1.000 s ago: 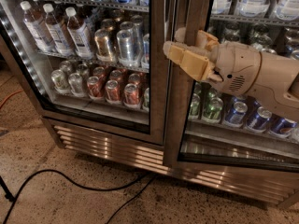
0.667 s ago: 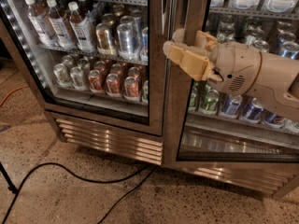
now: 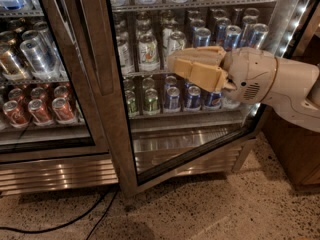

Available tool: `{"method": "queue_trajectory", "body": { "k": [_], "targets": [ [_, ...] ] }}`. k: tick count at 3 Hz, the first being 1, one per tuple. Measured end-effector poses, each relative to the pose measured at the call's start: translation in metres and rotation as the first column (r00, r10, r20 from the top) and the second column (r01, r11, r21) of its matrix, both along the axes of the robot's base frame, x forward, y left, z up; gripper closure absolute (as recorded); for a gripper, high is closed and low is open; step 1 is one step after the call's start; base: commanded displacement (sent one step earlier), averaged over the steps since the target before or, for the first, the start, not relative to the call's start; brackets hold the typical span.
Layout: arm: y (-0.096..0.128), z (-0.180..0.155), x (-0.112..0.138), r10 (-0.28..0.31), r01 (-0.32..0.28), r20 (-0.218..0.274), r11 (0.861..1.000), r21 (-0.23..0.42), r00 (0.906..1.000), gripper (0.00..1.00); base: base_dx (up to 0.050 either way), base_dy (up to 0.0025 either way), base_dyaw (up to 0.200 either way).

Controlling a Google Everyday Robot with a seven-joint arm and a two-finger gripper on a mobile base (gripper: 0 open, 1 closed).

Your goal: Open right fridge door

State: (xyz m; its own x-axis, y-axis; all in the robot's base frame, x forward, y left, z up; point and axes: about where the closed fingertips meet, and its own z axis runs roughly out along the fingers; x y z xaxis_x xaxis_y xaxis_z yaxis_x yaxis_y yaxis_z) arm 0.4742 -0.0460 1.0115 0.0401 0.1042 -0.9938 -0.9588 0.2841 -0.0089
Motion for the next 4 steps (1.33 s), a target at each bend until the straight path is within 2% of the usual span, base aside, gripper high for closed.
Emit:
{"method": "queue_trajectory", "body": {
  "k": [3,4],
  "targets": [
    [0.0000,0.0000,0.0000,0.000,0.000,0.000,1.000,0.000,1.0000,1.00,0.000,0.00015,-0.192],
    [0.0000,0.0000,0.0000,0.000,0.000,0.000,1.000,0.000,1.0000,1.00,0.000,0.00000,0.000]
  ]
}}
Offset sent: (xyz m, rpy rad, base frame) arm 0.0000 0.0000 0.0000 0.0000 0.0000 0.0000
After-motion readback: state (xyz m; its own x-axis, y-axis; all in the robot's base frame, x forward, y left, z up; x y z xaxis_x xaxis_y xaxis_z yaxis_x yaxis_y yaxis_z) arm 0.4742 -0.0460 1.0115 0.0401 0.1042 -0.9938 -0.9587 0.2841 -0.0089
